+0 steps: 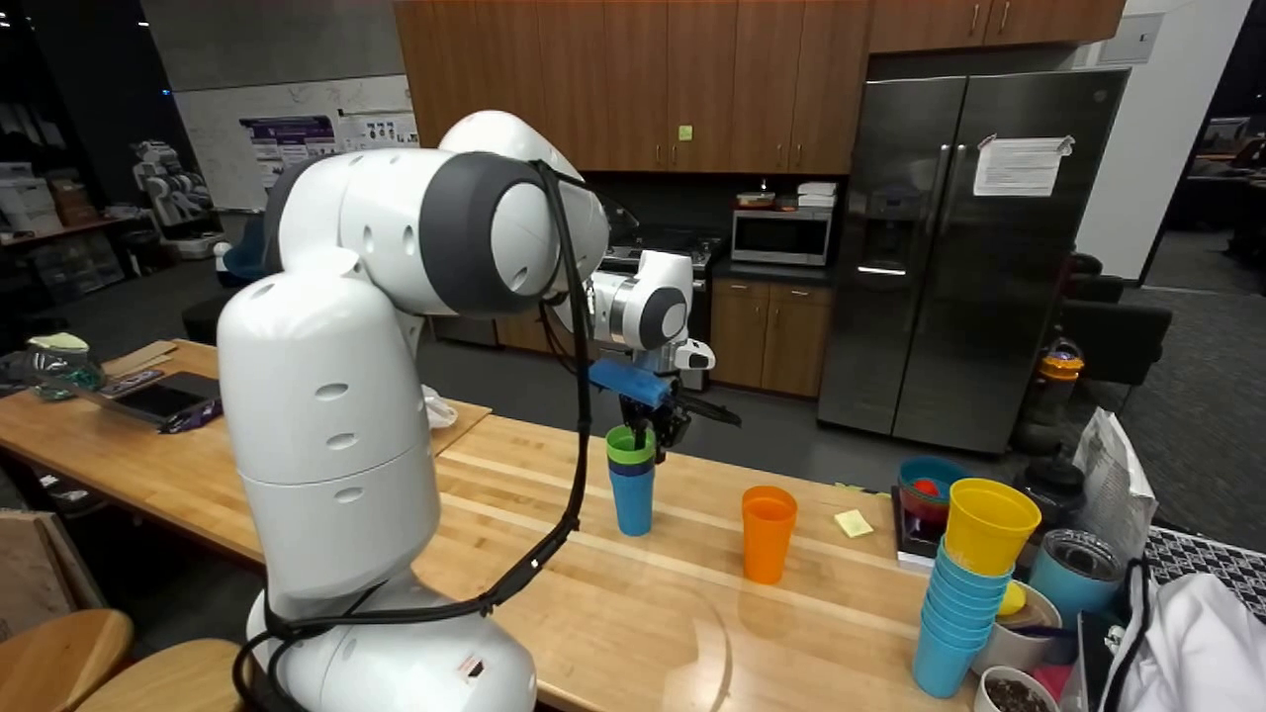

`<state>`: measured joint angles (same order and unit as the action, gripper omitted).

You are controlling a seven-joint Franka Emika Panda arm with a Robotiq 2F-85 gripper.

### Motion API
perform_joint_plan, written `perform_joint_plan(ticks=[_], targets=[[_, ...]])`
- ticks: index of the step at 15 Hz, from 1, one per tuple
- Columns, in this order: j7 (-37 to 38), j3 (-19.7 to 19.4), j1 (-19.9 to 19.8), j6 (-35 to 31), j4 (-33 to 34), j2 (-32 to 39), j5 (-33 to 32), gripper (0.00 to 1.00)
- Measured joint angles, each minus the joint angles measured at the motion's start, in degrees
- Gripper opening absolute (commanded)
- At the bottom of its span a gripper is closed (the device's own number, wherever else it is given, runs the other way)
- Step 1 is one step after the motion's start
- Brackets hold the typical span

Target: Pick up the orange cup from the stack of cups to the left and put it on the table, pick up the green cup from the stack of cups to the left and put it on the table, pick up the navy blue cup from the stack of cups to the left and put it on the table

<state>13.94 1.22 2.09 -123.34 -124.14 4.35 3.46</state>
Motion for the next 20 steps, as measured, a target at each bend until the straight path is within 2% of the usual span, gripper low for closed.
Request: perform_joint_plan(ticks=[2, 3, 15, 20], targets=[[-0.01, 0.00, 0.03, 0.01, -0.02, 0.00, -0.01, 0.01], [-0.01, 0.00, 0.04, 0.01, -0.02, 0.00, -0.01, 0.00], [-0.28, 0.32, 0.23, -0.01, -0.03, -0.50, -0.05, 0.01], [-1.65, 0.99, 0.35, -0.06, -0.97, -4.14, -0.02, 0.01]])
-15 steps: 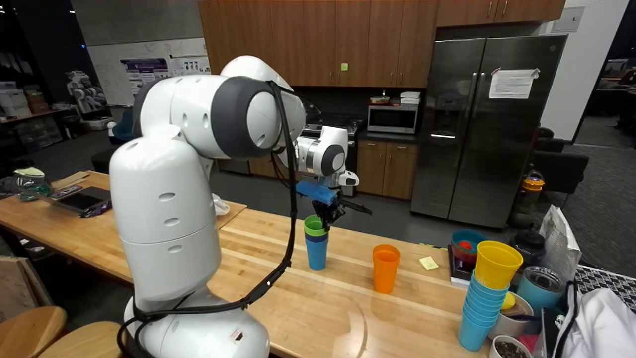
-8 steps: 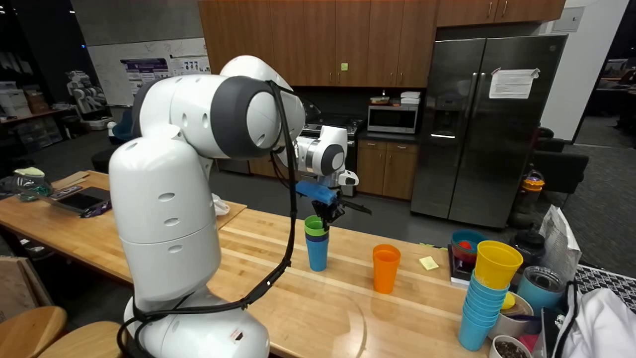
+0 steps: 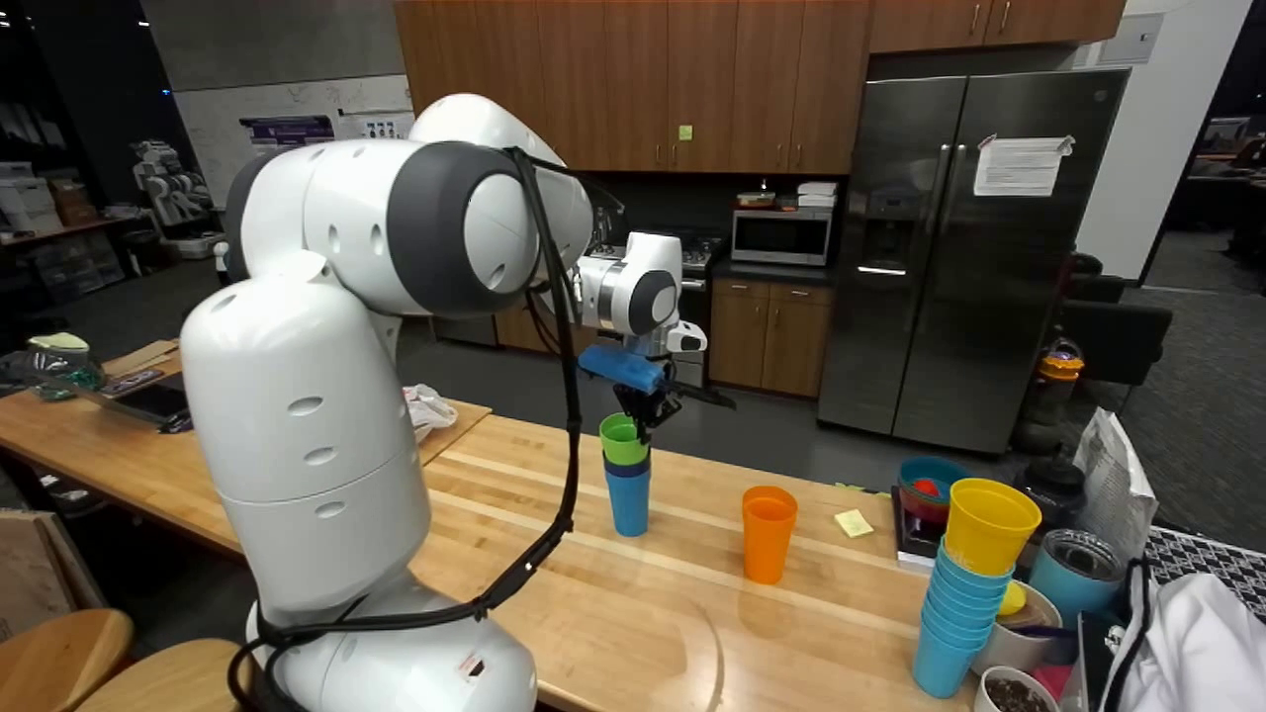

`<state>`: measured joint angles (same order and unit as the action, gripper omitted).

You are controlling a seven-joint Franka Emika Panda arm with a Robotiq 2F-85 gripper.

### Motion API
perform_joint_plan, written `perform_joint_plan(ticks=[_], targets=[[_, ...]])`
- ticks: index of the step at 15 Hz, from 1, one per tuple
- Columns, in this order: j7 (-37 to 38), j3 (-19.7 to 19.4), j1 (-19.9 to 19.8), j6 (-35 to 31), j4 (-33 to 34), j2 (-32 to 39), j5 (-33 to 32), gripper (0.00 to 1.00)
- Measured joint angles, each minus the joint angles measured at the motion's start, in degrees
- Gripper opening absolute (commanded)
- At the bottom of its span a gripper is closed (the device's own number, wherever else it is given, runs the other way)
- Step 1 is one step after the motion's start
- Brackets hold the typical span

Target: Pick up the orange cup from the stack of cups to the left and put it on the table, pick up the green cup from the stack of cups to the left and put it on the table, pick up the navy blue cup from the stack of cups to the left and put it on the table

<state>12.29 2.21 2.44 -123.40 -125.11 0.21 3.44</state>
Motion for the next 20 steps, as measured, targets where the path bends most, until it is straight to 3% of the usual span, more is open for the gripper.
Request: perform_joint_plan(ticks=[20], targets=[[-5.34, -1.02, -0.76, -0.22, -9.00, -23.48, 0.67, 0.01]])
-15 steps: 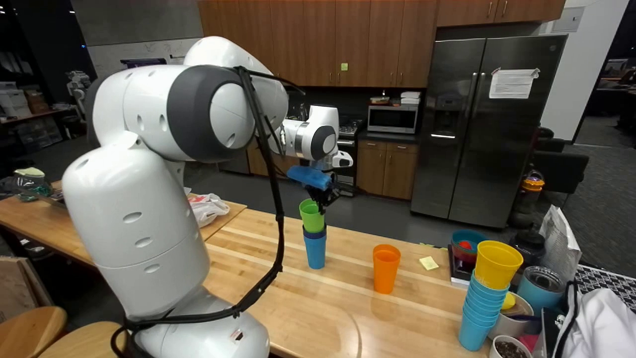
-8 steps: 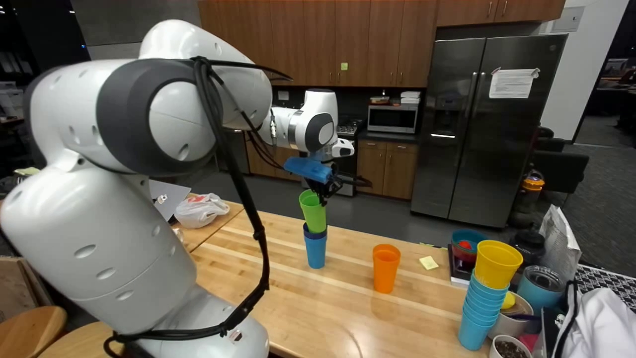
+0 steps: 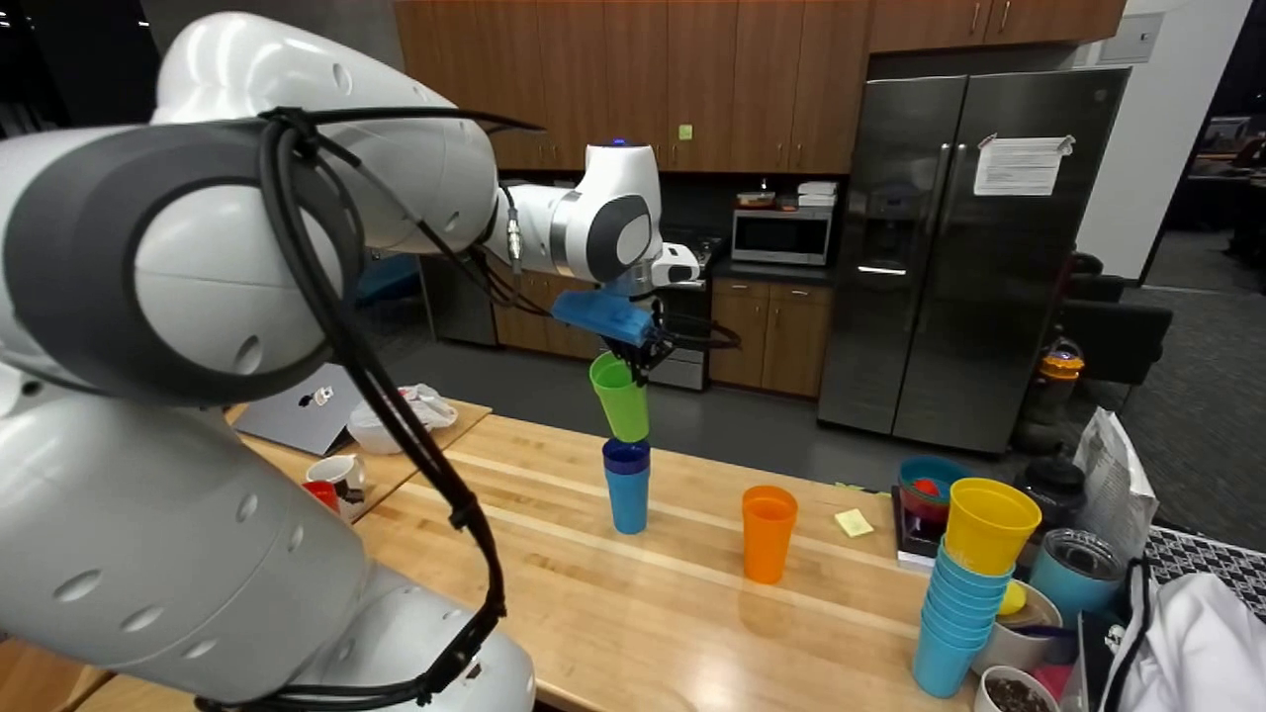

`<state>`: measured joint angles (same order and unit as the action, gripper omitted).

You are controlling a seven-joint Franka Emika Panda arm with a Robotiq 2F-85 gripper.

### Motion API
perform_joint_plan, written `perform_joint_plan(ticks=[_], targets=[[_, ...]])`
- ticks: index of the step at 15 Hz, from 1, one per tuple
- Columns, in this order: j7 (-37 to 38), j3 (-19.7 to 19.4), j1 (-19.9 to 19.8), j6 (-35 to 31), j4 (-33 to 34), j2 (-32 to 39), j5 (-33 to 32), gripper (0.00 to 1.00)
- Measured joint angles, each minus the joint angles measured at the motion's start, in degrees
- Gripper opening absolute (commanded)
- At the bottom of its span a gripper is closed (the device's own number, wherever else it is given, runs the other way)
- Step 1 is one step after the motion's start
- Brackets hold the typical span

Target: Pick up the orange cup from the stack of cups to the left and put it on the table, pick up the green cup from the stack of cups to the left and put it on the table, pick up the navy blue cup from the stack of cups to the left and put it on the table

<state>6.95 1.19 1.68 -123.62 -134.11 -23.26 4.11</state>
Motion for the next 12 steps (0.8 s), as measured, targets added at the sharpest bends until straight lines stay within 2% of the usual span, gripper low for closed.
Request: perform_joint_plan(ticks=[5, 12], targets=[[0.57, -1.10, -1.13, 0.12, -0.55, -1.80, 1.73, 0.01], [2.80, -6.32, -7.87, 0.15, -3.33, -2.01, 4.35, 0.01]])
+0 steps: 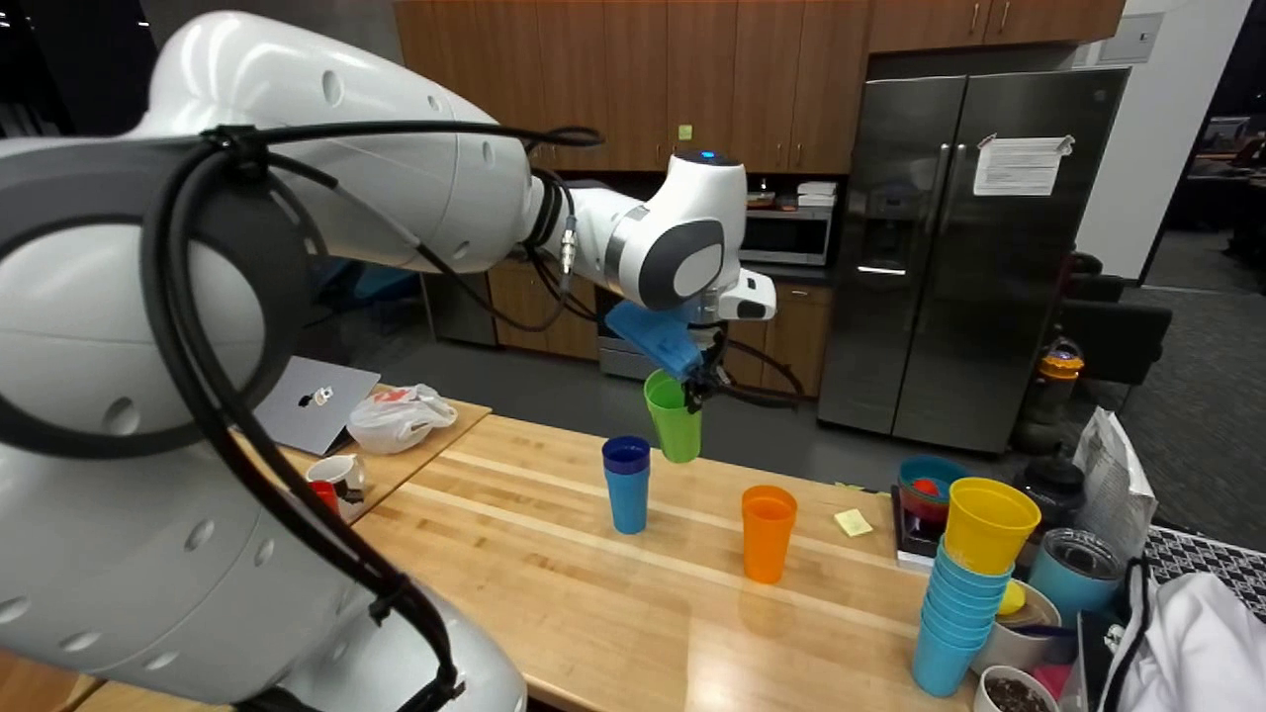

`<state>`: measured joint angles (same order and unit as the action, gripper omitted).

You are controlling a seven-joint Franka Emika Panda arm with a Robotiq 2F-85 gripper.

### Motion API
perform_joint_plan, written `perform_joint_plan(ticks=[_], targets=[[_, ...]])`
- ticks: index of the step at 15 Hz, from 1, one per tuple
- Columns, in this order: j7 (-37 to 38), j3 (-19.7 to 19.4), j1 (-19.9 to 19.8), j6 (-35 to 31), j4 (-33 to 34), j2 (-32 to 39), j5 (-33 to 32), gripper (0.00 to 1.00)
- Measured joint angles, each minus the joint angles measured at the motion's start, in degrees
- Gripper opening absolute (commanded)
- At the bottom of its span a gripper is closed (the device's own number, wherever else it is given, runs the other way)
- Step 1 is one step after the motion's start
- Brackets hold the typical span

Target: Pick up the orange cup from the stack of cups to the left and put it on the table, pick up the green cup from the stack of cups to the left and put it on the table, pick up the navy blue cup from the stack of cups to the left and put it on the table

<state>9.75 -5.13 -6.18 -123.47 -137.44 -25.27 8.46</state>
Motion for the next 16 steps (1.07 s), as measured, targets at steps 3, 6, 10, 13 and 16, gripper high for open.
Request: perform_joint_plan(ticks=[3, 6, 10, 13, 16], targets=[[1.46, -1.53, -2.26, 0.10, -1.63, 0.17, 0.36, 0.01], [3.26, -2.69, -4.03, 0.08, -4.04, 0.88, 0.71, 0.01], [4.93, -4.25, -6.12, -0.06, -6.42, 3.20, 0.78, 0.01], [6.45, -5.26, -7.70, -0.08, -7.17, 5.23, 0.78, 0.01], [7.69, -6.03, -9.00, -0.18, -7.36, 7.45, 0.78, 0.01]])
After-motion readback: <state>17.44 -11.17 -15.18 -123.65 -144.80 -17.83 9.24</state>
